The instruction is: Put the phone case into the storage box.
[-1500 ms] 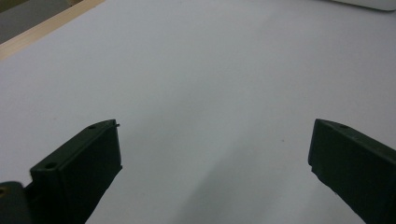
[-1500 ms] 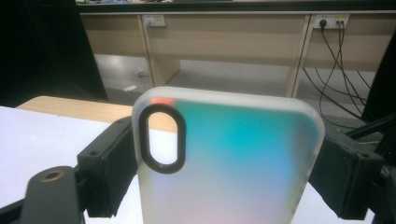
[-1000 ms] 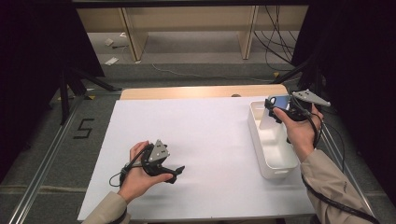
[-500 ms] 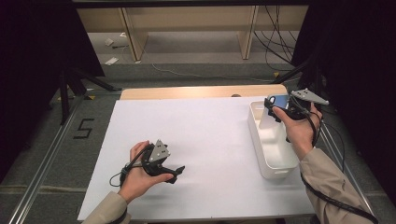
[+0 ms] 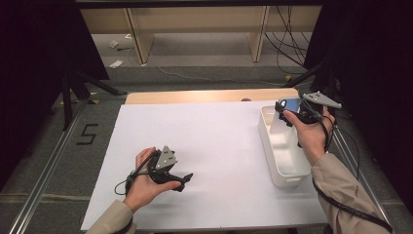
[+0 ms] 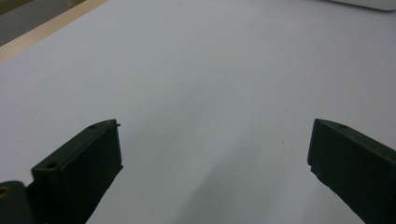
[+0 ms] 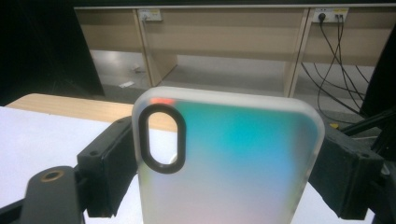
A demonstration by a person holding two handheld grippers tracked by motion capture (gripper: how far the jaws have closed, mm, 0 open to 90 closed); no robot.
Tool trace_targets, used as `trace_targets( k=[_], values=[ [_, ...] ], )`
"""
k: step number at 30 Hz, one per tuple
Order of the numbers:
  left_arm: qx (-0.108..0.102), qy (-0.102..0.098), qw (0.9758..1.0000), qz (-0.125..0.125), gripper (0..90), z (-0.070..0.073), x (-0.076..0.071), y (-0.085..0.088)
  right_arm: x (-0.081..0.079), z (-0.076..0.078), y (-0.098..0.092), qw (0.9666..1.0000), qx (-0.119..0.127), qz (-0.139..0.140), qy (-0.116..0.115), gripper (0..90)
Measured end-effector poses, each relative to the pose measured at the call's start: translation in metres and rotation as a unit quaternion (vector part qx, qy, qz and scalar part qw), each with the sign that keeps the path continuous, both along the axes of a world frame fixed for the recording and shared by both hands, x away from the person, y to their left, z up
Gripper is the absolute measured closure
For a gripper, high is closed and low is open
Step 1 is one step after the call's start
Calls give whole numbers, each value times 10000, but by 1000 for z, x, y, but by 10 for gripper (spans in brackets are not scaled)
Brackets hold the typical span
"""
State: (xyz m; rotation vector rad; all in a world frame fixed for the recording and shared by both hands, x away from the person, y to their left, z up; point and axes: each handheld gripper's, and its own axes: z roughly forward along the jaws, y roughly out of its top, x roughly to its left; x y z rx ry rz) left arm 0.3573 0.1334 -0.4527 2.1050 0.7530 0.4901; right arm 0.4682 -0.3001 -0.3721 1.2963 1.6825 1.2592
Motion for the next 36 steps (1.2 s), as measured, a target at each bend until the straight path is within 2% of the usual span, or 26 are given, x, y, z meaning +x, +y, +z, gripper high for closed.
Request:
trace_targets(
  k=[36],
  values=[
    [-56,14,10000,-13,25,0,0,-1,11,-3,3,10000,-86,-36,7,179]
  ],
)
